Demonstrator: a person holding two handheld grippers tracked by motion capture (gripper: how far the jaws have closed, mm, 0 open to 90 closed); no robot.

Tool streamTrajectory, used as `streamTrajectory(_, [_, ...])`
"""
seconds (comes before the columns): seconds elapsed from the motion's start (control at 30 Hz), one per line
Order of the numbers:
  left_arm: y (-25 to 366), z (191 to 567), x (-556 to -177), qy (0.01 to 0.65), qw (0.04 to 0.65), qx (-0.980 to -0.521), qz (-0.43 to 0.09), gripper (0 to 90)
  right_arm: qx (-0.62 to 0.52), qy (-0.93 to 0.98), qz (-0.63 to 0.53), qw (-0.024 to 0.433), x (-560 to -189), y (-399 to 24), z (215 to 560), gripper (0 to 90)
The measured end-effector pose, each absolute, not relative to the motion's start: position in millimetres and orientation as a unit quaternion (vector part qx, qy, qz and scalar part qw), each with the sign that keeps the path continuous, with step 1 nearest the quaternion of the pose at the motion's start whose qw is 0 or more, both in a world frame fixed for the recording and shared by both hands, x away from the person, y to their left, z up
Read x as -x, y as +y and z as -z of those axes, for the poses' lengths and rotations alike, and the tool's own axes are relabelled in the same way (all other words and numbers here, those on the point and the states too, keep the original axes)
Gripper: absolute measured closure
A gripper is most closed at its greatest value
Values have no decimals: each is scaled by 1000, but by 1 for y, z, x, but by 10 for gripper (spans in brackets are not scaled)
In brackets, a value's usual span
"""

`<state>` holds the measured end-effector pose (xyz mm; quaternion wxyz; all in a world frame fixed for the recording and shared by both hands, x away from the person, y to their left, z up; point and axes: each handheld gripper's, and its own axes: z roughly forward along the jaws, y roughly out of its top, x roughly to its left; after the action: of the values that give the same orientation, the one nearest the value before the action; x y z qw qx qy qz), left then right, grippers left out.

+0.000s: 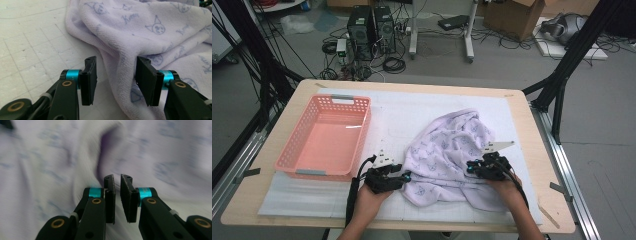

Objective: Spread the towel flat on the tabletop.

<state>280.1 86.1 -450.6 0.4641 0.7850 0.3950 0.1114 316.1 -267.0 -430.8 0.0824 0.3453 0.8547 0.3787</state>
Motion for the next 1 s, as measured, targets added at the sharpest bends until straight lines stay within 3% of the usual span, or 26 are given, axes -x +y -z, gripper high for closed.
streamTrajectory(0.1, [86, 451, -280, 395, 465, -785, -111, 517, -331, 861, -380, 74, -313, -246, 432, 630])
streamTrajectory(0.2, [86, 451, -279, 395, 464, -785, -111, 516, -343, 863, -363, 81, -313, -232, 440, 603])
streamTrajectory(0.27, [86, 451, -279, 395, 464, -785, -110, 516, -347, 860, -364, 86, -313, -230, 441, 651])
streamTrajectory(0.3, [86, 451, -279, 395, 464, -785, -110, 516, -346, 860, -365, 85, -314, -230, 440, 724])
streamTrajectory(0.33, [86, 451, -279, 395, 464, -785, -110, 516, -348, 859, -370, 67, -314, -231, 440, 858])
streamTrajectory(0.43, [86, 451, -279, 393, 465, -786, -109, 530, -339, 863, -366, 73, -312, -230, 439, 880])
streamTrajectory(1.0, [80, 451, -277, 379, 450, -800, -118, 599, -460, 799, -267, 281, -326, -309, 419, 881])
